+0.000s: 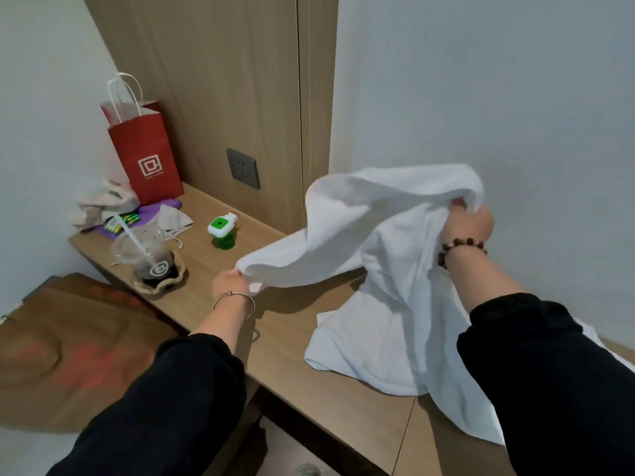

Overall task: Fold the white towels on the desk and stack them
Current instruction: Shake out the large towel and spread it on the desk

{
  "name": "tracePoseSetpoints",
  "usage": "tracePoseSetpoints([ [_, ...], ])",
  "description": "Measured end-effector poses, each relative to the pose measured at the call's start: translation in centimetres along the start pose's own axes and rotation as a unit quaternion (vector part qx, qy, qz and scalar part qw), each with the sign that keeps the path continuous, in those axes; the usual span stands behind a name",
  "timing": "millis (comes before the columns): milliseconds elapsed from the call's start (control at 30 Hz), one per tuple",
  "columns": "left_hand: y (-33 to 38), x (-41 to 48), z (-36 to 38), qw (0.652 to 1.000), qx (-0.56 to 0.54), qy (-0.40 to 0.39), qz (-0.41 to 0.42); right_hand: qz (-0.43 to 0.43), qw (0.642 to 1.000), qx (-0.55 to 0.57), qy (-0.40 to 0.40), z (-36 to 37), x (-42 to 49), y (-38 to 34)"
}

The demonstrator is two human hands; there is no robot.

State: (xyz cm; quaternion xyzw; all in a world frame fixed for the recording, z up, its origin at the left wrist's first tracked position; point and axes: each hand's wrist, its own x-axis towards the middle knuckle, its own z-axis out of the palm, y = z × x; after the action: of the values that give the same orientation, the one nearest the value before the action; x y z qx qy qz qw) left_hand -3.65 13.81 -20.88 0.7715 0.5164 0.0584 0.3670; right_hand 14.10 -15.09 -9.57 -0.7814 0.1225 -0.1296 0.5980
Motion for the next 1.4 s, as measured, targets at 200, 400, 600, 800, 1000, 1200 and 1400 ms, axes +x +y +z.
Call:
tracePoseSetpoints([
  [200, -4.2, -1.4, 2.3, 0.952, 0.114, -0.286, 0.012, -0.01, 0.961, -0.136, -0.24, -0.3, 0.2, -1.7],
  [400, -1.2, -2.4, 3.0, 0.966, -0.171, -0.187, 0.048, 0.031, 0.895, -0.173, -0.409, 0.4, -3.3, 3.4],
  [600, 0.9, -4.4, 4.1, 0.959, -0.088, -0.234, 0.135, -0.138, 0.77, -0.427, -0.453, 0.4, -5.0, 8.3],
  [800, -3.3, -5.4, 5.3, 0.94, 0.215, -0.241, 0.106, -0.127, 0.684, -0.561, -0.448, -1.4, -7.4, 14.1],
  [1000, -5.5, -4.4, 5.1, 0.945, 0.217, -0.236, 0.062, -0.235, 0.589, -0.607, -0.478, 0.9, -4.7, 9.1],
  [1200, -6.3, -3.3, 5.1, 0.958, 0.118, -0.259, 0.046, -0.293, 0.575, -0.632, -0.429, 4.8, -2.9, 9.2],
  [1400, -6.2, -2.7, 5.4, 0.951, -0.006, -0.307, -0.041, -0.285, 0.577, -0.617, -0.453, 7.6, -3.8, 12.2],
])
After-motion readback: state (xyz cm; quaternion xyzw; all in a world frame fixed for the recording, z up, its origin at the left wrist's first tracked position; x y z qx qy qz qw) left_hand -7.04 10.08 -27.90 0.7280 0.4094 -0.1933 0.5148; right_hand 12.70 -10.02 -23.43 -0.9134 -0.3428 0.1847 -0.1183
